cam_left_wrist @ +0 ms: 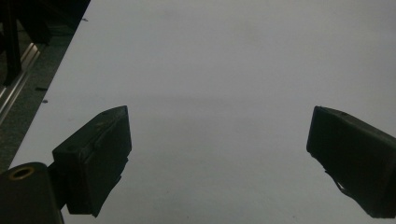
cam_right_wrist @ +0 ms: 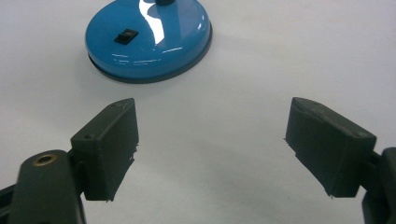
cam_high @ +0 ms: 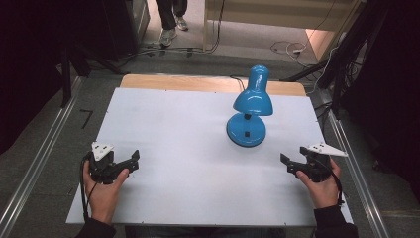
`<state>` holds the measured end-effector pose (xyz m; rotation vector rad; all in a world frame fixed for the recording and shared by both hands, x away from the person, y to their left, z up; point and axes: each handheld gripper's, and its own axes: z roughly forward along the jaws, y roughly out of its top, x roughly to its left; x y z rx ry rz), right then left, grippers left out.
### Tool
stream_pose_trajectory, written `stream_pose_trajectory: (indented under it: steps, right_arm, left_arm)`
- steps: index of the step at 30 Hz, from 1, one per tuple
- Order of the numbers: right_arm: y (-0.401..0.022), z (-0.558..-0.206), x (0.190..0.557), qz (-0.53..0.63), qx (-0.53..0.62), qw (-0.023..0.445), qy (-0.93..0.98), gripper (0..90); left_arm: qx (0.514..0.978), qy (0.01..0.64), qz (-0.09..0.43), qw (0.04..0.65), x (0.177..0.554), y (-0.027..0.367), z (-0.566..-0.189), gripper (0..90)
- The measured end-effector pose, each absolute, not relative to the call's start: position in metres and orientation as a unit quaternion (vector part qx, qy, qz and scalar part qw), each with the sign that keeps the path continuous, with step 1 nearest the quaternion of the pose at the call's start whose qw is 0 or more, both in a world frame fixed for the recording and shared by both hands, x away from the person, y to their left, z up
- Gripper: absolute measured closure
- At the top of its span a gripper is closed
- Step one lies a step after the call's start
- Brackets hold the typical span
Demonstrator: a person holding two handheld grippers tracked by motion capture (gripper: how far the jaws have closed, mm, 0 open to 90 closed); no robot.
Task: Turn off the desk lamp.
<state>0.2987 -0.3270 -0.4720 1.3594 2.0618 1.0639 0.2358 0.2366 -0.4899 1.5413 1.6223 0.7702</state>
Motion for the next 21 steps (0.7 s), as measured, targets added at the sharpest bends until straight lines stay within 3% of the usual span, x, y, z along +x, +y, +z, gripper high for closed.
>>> stream_pose_trajectory:
  steps: [21]
  right_arm:
    - [-0.345, -0.47, 0.288, 0.381, 0.505, 0.236, 0.737, 16.0]
  left_arm:
    - [0.603, 0.635, 0.301, 0.378, 0.235, 0.237, -0.49, 7.1]
